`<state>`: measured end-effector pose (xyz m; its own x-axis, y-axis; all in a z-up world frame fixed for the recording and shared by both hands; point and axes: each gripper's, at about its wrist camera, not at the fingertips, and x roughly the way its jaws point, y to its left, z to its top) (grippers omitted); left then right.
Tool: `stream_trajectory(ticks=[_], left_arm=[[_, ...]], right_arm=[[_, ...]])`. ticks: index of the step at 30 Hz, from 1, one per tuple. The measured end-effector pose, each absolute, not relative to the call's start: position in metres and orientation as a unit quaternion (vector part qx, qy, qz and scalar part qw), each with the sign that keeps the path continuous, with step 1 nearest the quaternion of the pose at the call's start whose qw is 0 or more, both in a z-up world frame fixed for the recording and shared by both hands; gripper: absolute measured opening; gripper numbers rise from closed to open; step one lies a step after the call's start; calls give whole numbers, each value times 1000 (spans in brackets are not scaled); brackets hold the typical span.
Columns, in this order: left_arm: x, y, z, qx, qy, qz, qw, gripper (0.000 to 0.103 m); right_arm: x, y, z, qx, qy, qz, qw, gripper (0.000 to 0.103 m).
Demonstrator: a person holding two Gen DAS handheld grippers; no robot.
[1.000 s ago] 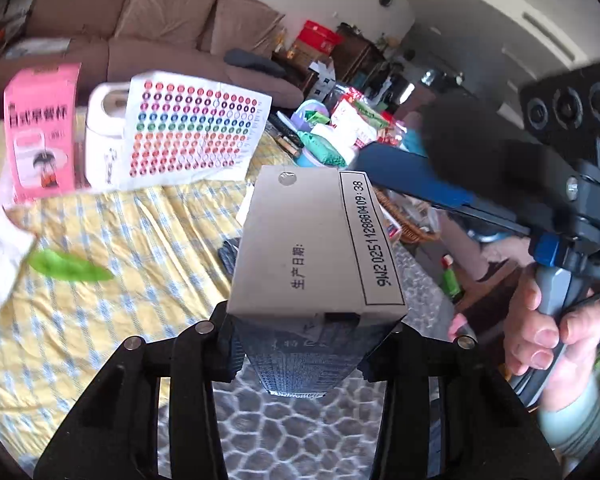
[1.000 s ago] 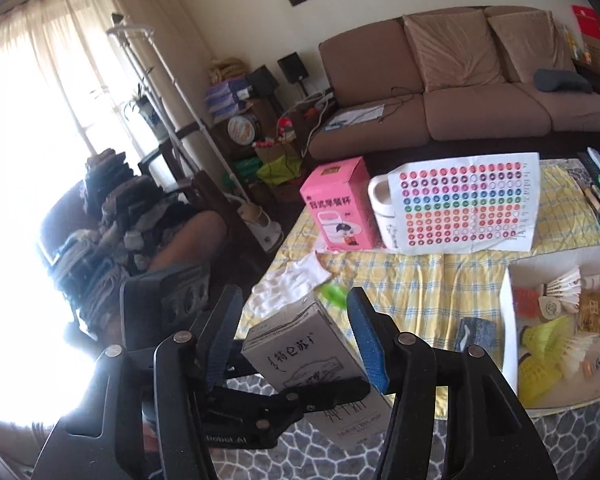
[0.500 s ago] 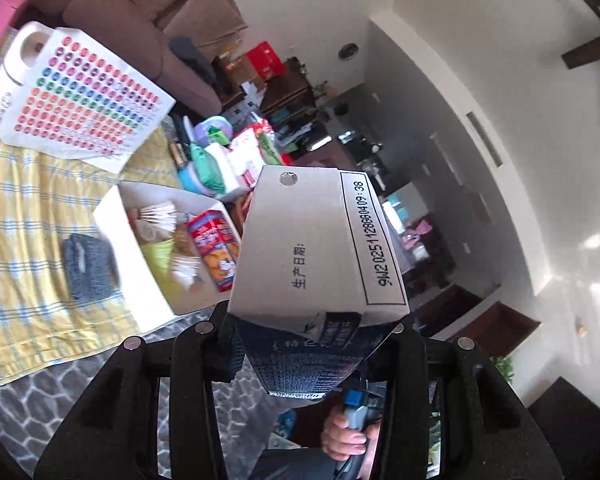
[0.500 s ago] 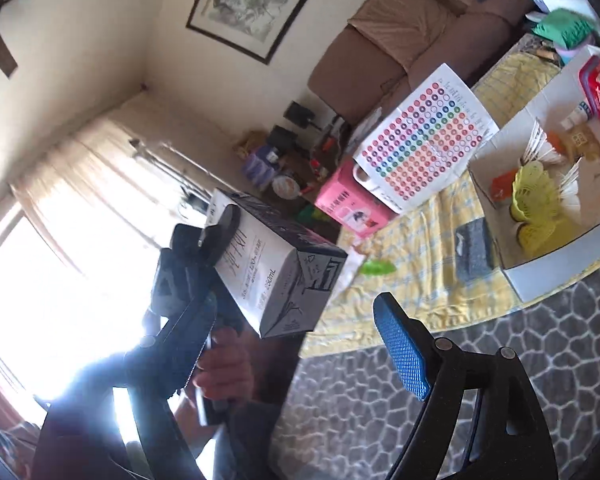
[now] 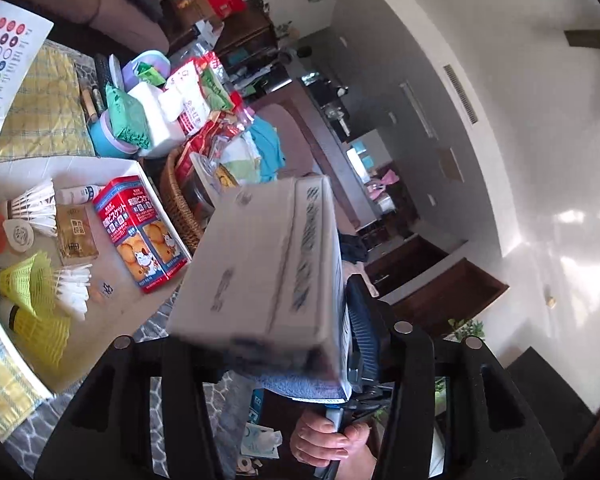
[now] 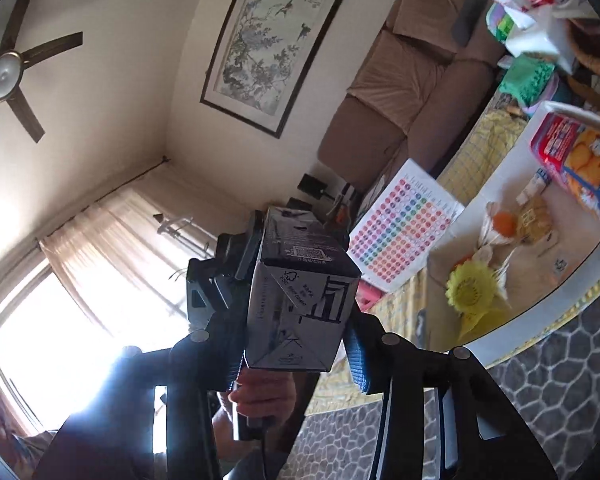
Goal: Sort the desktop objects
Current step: 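Lower the milk carton into the white box with the right gripper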
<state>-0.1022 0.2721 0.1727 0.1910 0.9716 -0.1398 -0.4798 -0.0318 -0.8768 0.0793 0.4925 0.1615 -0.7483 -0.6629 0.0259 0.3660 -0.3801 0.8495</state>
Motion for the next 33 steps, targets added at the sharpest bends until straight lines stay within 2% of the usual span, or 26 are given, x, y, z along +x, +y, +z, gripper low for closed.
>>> stream_trajectory(ticks=[5,8,11,14,16,18,23,28,33], left_arm=[[-137,342,166,-479,-256,584,603,83],[-158,376,153,-507,-236,610,562,90],[-181,393,134,-518,-257,619,531,92],[-194,419,117,-533,-270,600,531,92],[-194,437,113,-540,-236,616,523,91],[-191,442,115,-538,-214,620,529,90],[-176,406,122,-527,-150,635,545,90],[-157,355,117,-509,-80,657,550,90],[-136,354,103,-513,-10,664,544,90]], right_arm=[[63,541,154,178,-445,-840,253,43],[53,564,154,185,-426,-861,209,43],[33,575,150,209,-389,-880,173,41],[11,558,141,265,-296,-907,138,41],[-1,550,121,295,-272,-907,126,41],[-2,559,112,281,-301,-902,129,41],[-7,572,106,283,-319,-896,124,41],[-15,573,132,295,-292,-903,110,41],[-26,558,164,323,-221,-915,98,41]])
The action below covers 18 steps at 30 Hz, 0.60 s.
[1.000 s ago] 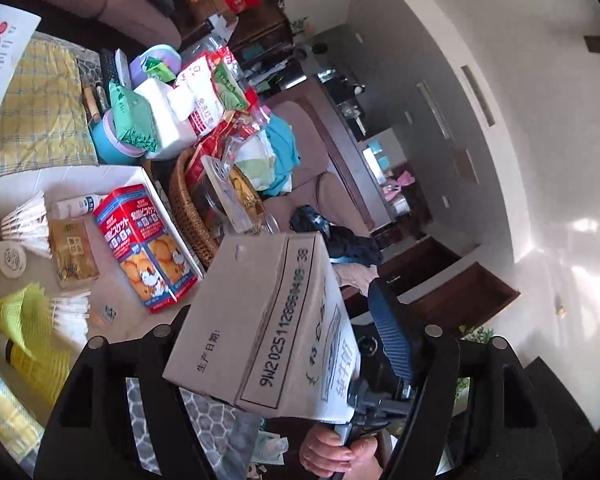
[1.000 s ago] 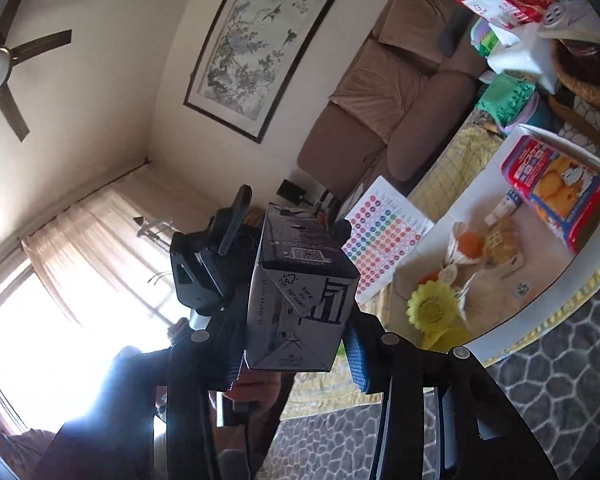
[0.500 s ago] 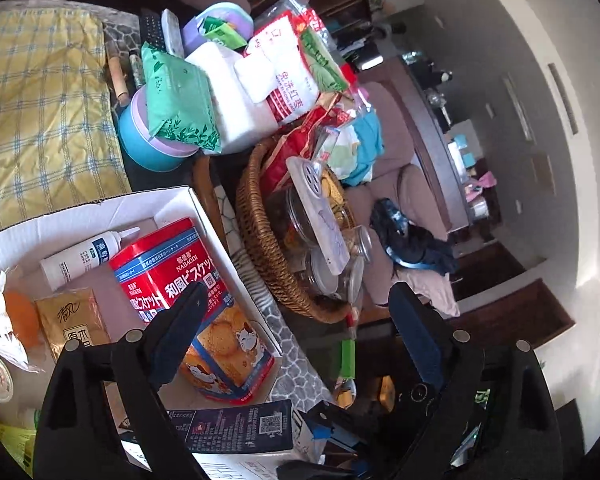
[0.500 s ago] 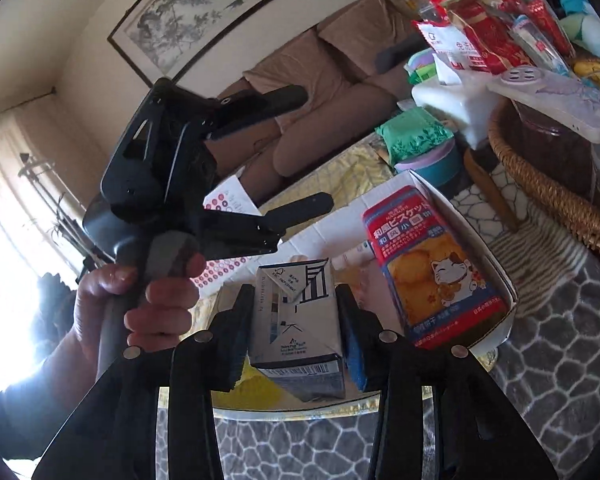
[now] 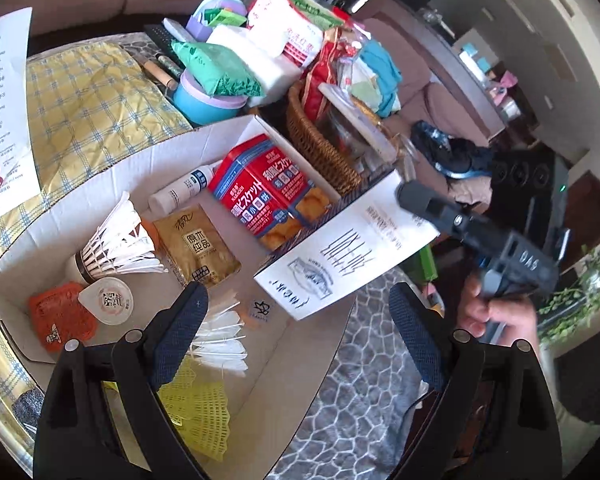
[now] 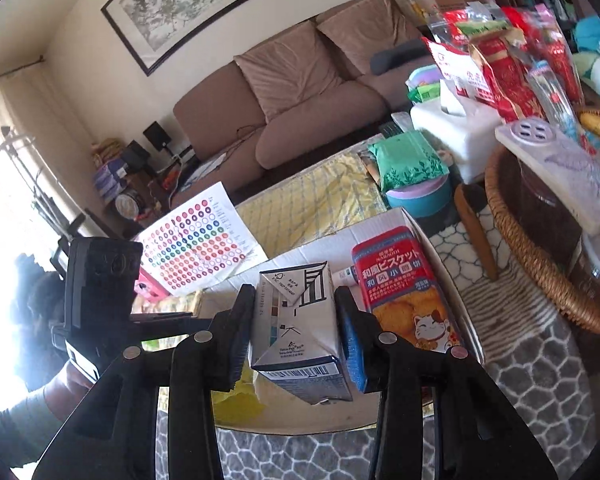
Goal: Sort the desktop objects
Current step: 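Lower the milk carton into the white box with the right gripper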
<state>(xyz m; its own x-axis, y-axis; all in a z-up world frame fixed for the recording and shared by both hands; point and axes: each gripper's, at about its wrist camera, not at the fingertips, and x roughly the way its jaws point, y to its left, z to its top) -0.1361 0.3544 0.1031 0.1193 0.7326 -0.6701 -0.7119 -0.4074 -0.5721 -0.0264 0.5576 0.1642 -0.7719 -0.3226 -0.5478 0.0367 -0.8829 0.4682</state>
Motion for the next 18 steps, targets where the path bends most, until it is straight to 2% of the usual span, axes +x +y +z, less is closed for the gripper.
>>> stream_trajectory(ticks=[5,7,9,12,18], left_arm=[[-103,398,99,-472,108,676,555,90],[-94,414,96,-471,132,666,564,89],[-91,418,92,-483,121,650,574,81],[-92,405,92,-489,96,642,583,80],[-114,373,88,-507,71,650,562,81]], right_arm=[[-29,550,180,360,-164,-916,65,41],[-39,547,179,384,-152,-908,63,41],[-57,540,171,422,-131,-895,60,41],[-90,524,150,476,-79,-875,44,41],[-149,503,128,484,-35,-874,11,41]])
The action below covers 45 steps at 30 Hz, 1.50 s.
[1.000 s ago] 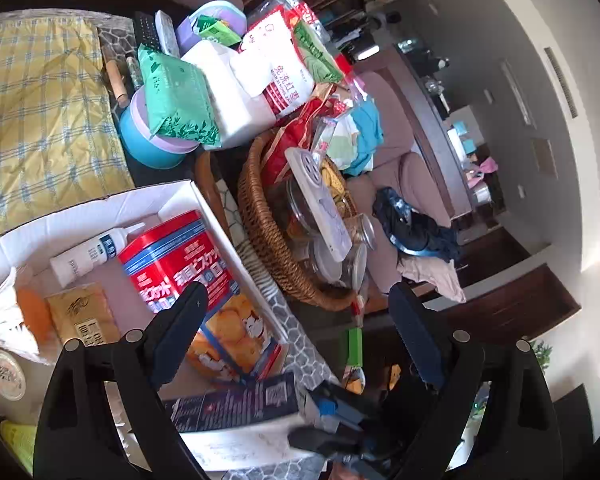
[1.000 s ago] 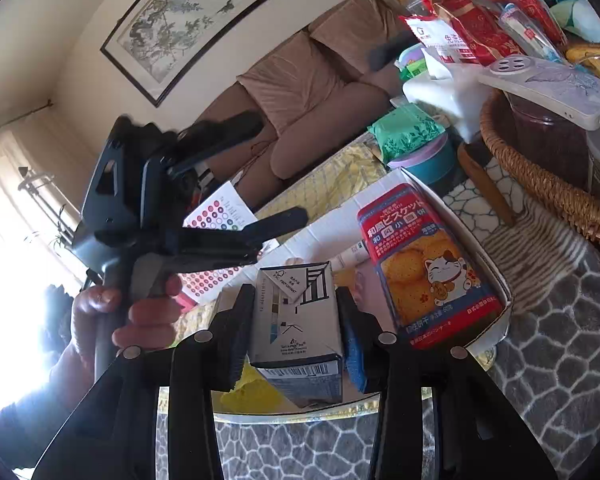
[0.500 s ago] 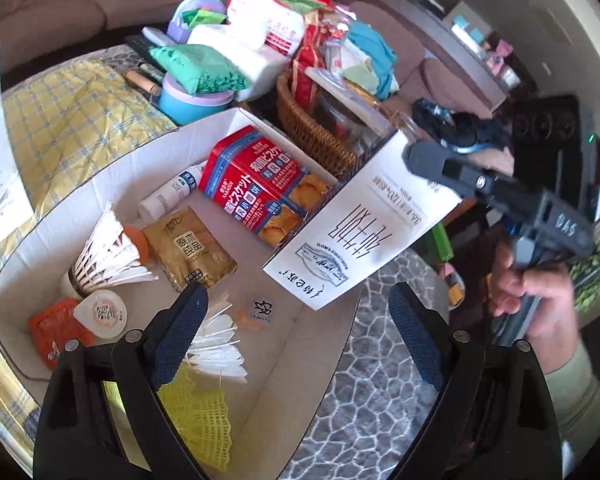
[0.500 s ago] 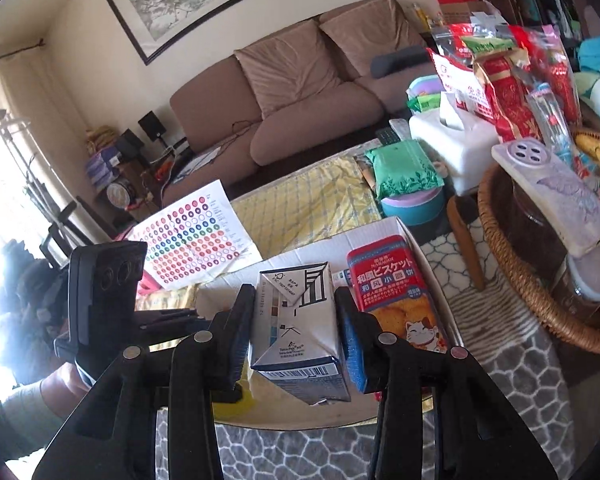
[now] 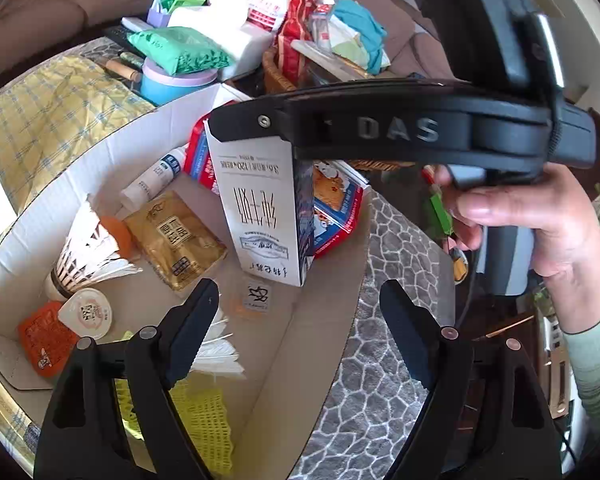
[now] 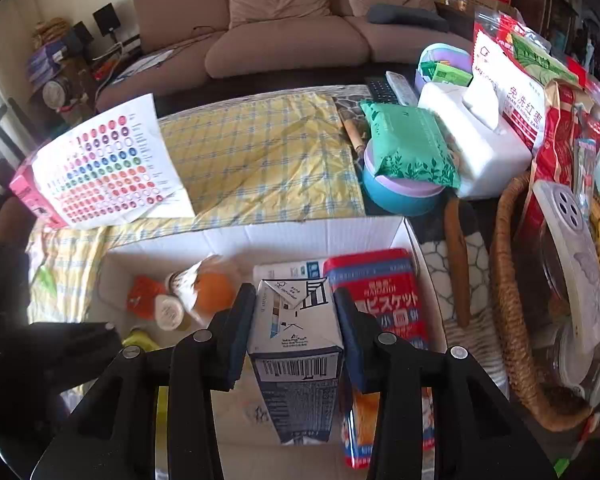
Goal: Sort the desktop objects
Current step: 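Lower the milk carton into the white box with the right gripper, then open the right gripper to release the carton in the box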
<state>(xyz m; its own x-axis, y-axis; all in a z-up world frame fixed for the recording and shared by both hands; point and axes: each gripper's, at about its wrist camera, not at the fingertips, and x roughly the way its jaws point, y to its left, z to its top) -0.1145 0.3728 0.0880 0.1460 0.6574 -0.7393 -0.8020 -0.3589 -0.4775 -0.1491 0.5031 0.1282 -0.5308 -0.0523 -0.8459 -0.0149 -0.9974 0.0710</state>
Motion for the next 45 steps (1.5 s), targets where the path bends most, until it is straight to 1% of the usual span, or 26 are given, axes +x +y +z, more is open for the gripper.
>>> stream_trajectory(ticks=[2,6,8,11,15,17,18,19,21,22,24,26,28,30,31,34,35,36,37,38,39,40,42,44,45], left_arm=[[-121,367,88,-509,74,655,554,82],[-129,356,89,-508,71,658,551,82],[-133,352,89,-507,68,660,550,82],[-135,347,89,-507,63,662,548,83],[-135,344,89,-506,57,665,547,83],[-133,343,88,-502,49,667,548,84],[-132,343,88,-503,47,666,548,84],[-131,344,86,-503,45,666,549,84],[-128,344,84,-505,45,664,549,84],[-128,344,82,-506,44,663,550,84],[-127,345,81,-506,42,663,551,84],[-127,346,80,-506,42,662,551,84],[-126,347,78,-507,46,663,550,84],[-125,348,76,-510,47,664,545,84],[-126,348,76,-511,47,665,542,84],[-126,349,76,-513,47,669,536,84],[-125,349,77,-513,49,672,532,84],[-126,348,78,-513,50,674,529,85],[-125,347,80,-514,50,677,525,85],[-125,345,82,-514,50,679,521,89],[-125,343,86,-513,50,684,517,94],[-125,340,90,-510,49,690,511,95],[-123,331,100,-502,42,703,502,102],[-122,322,110,-495,32,712,496,103],[-120,317,114,-493,30,717,492,103]], right_arm=[[-165,499,120,485,-17,-875,-2,42],[-178,497,117,477,-24,-878,-20,44],[-179,491,120,464,-4,-886,-15,45],[-186,483,116,480,37,-877,-11,44],[-205,475,121,466,57,-883,2,44],[-216,471,118,469,68,-880,15,36],[-222,469,115,479,71,-875,23,25],[-226,467,110,490,76,-868,34,19],[-231,464,99,515,84,-852,38,17],[-230,465,100,516,76,-852,46,14],[-224,467,97,538,63,-838,64,13],[-214,463,95,548,91,-829,69,13],[-205,465,92,562,83,-819,78,12],[-199,467,82,586,91,-802,70,12],[-195,467,79,596,97,-795,66,14],[-186,472,84,584,80,-806,56,14],[-184,475,90,573,73,-815,47,15],[-180,477,99,553,65,-829,41,21],[-175,480,109,533,52,-843,43,33],[-169,482,119,518,37,-853,46,43],[-164,484,128,509,24,-859,43,64],[-159,484,136,500,16,-865,40,69],[-146,482,148,484,8,-874,40,69],[-132,481,154,474,-7,-880,41,73],[-125,480,155,472,-16,-880,41,78]])
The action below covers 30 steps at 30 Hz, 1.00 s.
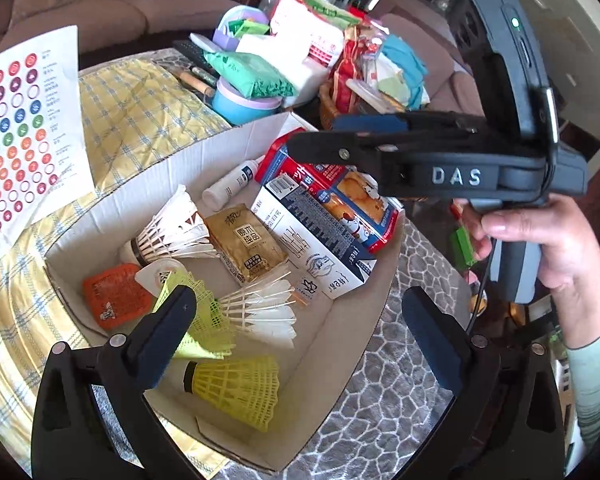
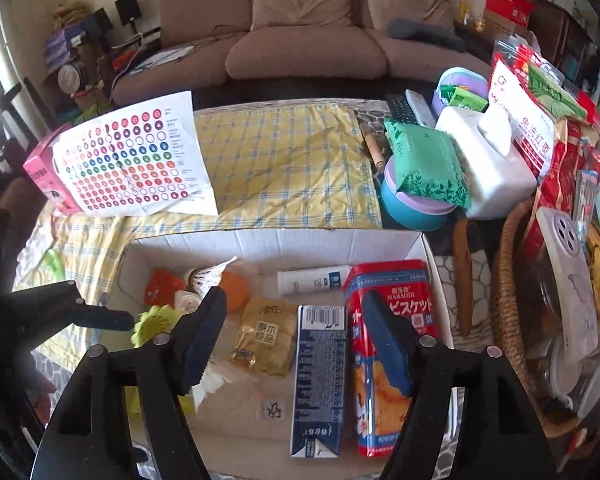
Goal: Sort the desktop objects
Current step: 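Open the right gripper to release the carton in the box, then move the right gripper back over the tablecloth toward the green leaf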
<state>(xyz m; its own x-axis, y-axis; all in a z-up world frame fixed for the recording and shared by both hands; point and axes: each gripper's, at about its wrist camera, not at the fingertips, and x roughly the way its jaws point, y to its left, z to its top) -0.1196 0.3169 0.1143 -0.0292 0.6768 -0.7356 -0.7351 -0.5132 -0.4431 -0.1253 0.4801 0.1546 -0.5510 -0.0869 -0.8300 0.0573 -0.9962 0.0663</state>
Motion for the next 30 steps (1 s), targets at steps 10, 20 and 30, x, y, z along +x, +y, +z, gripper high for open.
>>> stream_trajectory(ticks=[10,20,30], left_arm=[[-95,267,149,-489,-39,721,490,103],[-50,214,166,-454,10,780,431,103],[-12,155,184,-420,50,828,367,103]], right_arm=[[-71,458,134,491,-59,-869,21,100],[-29,417,148,462,-80,-883,24,103],[1,360,163,434,-72,-897,40,103]])
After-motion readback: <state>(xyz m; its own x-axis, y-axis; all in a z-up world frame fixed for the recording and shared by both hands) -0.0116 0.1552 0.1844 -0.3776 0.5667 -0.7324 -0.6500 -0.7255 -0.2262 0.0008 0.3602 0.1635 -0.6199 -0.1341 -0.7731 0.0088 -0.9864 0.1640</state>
